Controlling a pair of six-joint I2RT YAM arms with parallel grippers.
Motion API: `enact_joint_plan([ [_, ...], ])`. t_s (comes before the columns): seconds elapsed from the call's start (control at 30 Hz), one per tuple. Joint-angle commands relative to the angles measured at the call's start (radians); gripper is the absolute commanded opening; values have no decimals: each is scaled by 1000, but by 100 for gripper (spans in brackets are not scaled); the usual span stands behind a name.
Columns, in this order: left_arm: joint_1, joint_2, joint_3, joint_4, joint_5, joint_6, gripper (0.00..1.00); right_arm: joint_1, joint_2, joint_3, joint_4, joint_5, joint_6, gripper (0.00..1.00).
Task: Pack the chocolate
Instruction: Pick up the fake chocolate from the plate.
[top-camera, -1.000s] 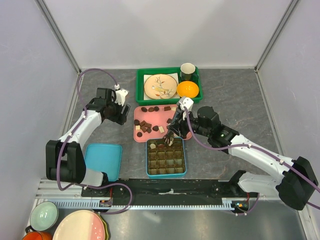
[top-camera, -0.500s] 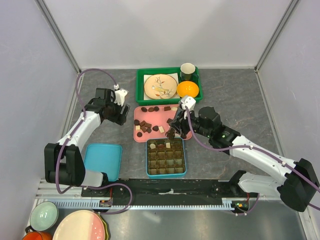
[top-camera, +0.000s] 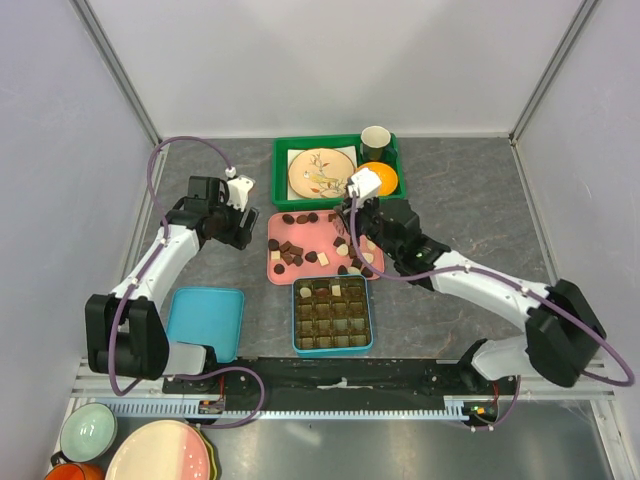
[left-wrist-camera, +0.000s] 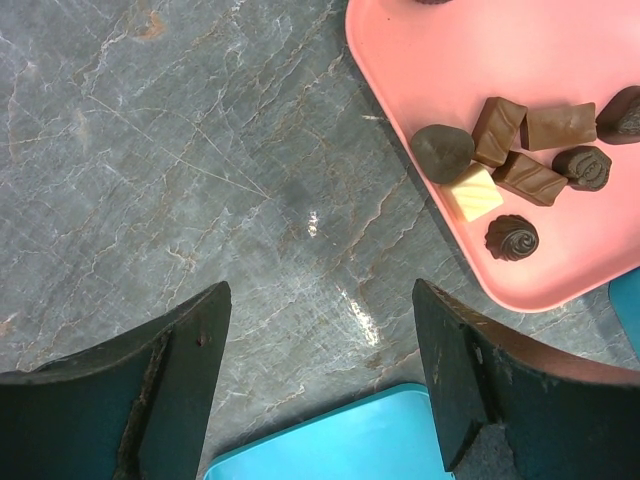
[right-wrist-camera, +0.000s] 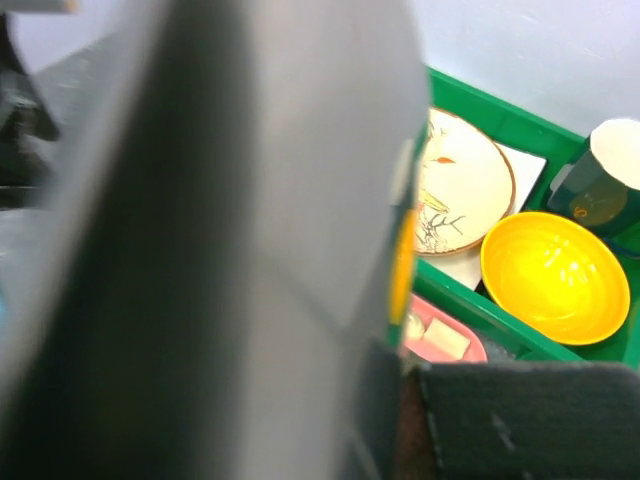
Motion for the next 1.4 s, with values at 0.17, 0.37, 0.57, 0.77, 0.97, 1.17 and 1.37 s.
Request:
enact_joint_plan([
  [0.17,7,-41,-6,3,-26,18,81,-28,182,80,146,59,-23,39],
  [0.37,7,-41,-3,3,-28,21,81,-50,222,57,186,50,2,48],
  [0.57,7,-42,3,2,-31,25,81,-71,242,52,207,2,12,50],
  [0.77,7,-45,0,0,-31,31,81,-85,268,50,203,-35,64,52],
  [0.97,7,-48,0,-4,-25,38,81,-91,281,41,192,-58,83,55],
  [1.17,7,-53,3,-9,-23,42,81,-93,273,37,161,-76,92,55],
  [1.37,7,-53,2,-11,-14,41,81,-94,252,9,127,-70,83,55],
])
